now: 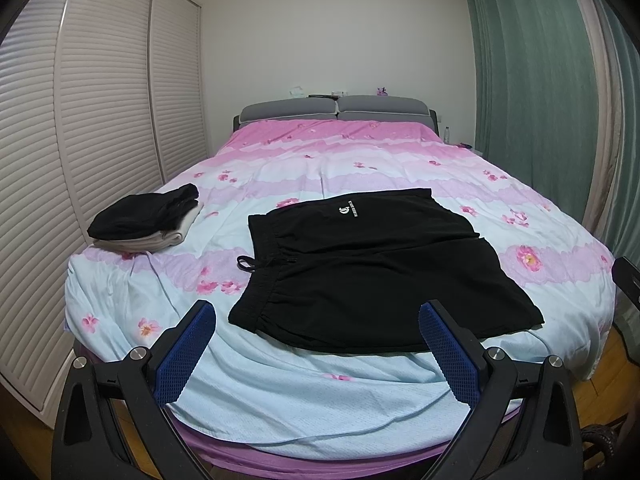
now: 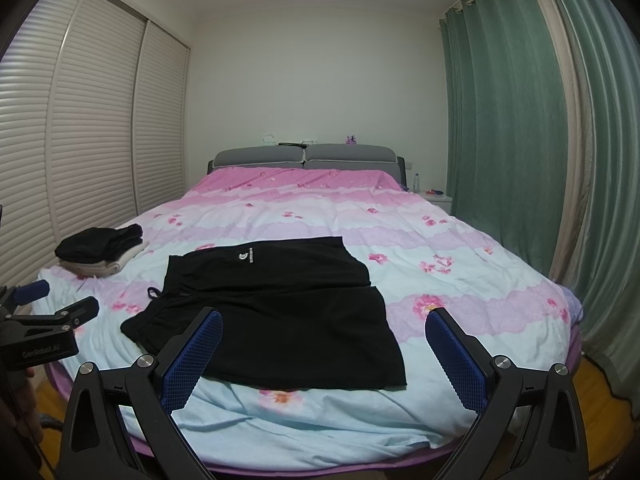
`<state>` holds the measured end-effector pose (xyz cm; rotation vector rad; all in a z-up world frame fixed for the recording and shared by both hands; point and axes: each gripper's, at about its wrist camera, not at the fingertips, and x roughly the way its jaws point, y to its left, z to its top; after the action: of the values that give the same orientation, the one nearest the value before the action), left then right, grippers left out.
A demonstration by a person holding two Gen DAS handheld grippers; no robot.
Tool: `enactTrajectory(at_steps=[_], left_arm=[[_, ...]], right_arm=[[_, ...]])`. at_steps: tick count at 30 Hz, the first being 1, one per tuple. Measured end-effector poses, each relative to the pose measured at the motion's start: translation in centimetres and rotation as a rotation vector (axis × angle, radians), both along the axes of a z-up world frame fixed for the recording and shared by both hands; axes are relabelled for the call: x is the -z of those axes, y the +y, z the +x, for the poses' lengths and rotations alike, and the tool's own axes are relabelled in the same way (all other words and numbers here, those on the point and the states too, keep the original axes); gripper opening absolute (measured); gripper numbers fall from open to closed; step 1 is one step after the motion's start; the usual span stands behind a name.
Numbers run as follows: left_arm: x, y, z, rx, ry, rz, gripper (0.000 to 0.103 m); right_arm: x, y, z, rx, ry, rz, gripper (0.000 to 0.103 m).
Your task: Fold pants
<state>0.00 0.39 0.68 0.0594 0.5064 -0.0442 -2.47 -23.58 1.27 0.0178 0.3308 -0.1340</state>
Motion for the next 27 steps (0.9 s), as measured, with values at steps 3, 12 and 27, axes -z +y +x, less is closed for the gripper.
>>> enactTrajectory(at_steps=[3, 12, 27], left_arm=[[0.0, 0.0, 0.0, 0.001, 0.001, 0.0, 0.103], [0.0, -0.1, -0.1, 0.001, -0.003, 0.003, 0.103], [1.1, -0.3, 0.5, 0.008, 0.027, 0.003, 0.103]], right_arm=[[0.0, 0.0, 0.1, 0.0, 0.001, 0.001, 0.103], [-0.2, -0.2, -0.2, 0.0, -0.001, 0.005, 0.103], [-0.3, -0.4, -0.1, 0.013, 0.011, 0.014, 0.103]])
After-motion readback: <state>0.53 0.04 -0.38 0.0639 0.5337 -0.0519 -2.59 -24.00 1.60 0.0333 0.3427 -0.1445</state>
